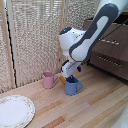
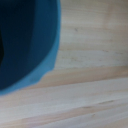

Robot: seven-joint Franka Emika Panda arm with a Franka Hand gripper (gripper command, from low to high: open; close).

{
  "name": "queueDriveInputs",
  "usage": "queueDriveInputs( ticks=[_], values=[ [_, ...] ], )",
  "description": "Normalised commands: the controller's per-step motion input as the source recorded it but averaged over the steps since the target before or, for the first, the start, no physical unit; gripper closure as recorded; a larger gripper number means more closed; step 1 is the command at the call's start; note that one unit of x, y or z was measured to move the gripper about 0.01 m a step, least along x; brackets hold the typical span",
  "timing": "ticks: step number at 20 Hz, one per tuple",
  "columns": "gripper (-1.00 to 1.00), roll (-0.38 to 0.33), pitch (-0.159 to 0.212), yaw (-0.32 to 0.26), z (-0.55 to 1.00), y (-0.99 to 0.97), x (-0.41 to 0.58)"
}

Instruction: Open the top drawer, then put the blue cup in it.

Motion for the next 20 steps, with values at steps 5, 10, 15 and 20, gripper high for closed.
queueDriveInputs(
  ticks=[5, 10, 15, 20],
  values=[
    [-1.00, 0.301, 0.056, -0.130, -0.31, -0.23, 0.207],
    [1.00, 0.192, 0.000, -0.209, -0.34, -0.29, 0.113],
    [1.00, 0.071, 0.003, -0.271, -0.27, -0.25, -0.049],
    [1.00, 0.021, 0.015, -0.063, -0.03, -0.18, -0.264]
  ],
)
